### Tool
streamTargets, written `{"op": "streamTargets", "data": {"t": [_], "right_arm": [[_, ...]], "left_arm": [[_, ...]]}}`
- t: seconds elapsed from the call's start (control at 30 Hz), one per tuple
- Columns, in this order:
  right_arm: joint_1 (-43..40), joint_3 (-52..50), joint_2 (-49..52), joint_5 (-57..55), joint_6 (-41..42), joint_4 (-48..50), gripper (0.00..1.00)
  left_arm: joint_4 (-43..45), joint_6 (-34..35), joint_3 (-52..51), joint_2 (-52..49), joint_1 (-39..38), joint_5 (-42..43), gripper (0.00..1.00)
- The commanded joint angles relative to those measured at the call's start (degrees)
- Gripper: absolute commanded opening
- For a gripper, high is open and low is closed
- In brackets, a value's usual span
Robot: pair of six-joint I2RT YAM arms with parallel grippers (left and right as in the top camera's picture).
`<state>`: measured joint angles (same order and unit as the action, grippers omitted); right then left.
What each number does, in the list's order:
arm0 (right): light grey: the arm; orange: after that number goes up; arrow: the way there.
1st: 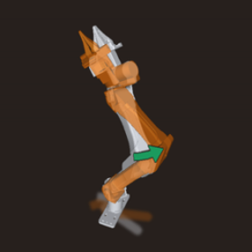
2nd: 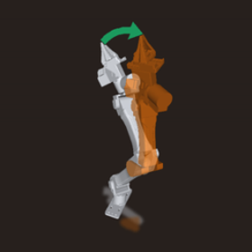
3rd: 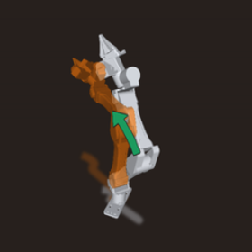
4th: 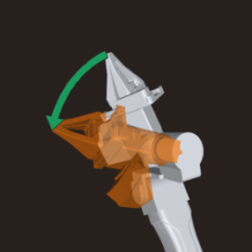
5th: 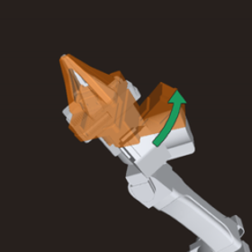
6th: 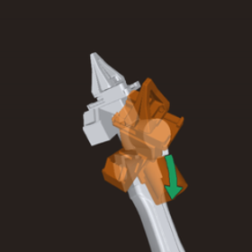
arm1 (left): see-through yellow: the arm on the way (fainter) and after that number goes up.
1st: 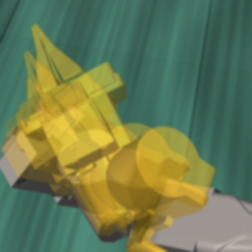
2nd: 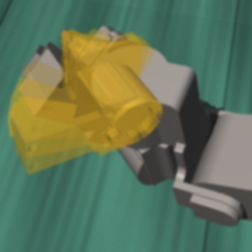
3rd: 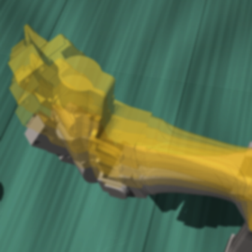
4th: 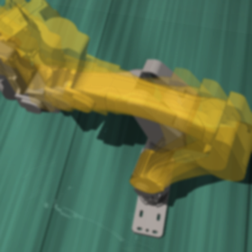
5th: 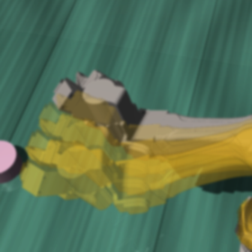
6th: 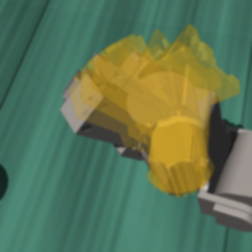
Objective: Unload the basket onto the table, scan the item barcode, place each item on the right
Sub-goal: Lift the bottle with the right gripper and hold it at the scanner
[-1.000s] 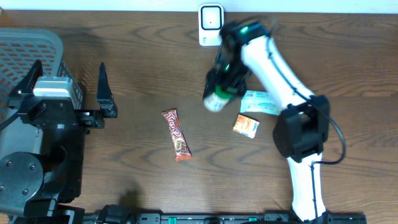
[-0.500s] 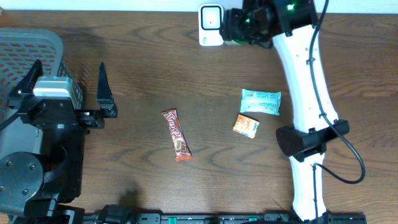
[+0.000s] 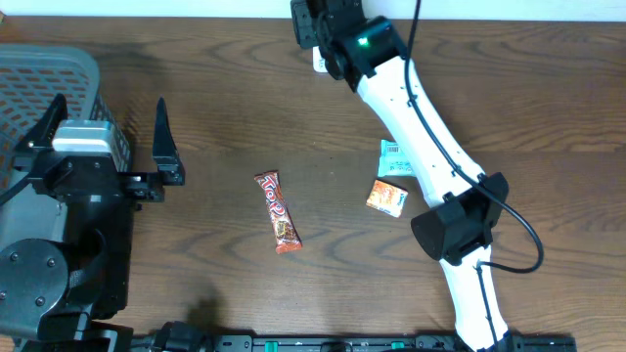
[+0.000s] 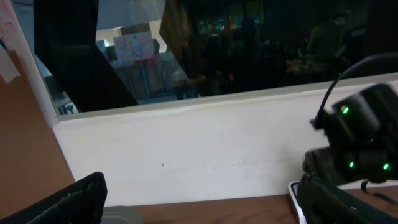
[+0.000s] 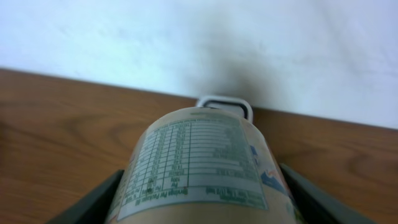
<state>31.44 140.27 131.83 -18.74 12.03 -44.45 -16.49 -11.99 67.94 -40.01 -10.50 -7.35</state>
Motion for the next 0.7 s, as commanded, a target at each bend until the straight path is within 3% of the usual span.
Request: {"op": "streamTargets", "data": {"t": [0.0,0.13,0.27,0.67], "right_arm": [[-0.3,-6.5,-0.4,-5.2,-3.6,10.3,0.41],[-0.7,-13.8,-0.4,-5.2,-6.1,22.8,0.54],[-1.1,-20.3,-0.4,-5.2,-7.9,33.6,0.49],[-3.6,-28.9,0.8,-4.9,-10.3,51.1,0.47]], "left_arm": [[0.3,0.3,-0.3,-0.5,0.3,0.7,0.98],[0.3,0.3,-0.3,-1.2,0.3,0.7,0.98],[0.3,0.3,-0.3,-2.0,0.3,0.7,0.98],[0.8,0.3,-0.3,-3.3,0.3,0.7,0.98]]}}
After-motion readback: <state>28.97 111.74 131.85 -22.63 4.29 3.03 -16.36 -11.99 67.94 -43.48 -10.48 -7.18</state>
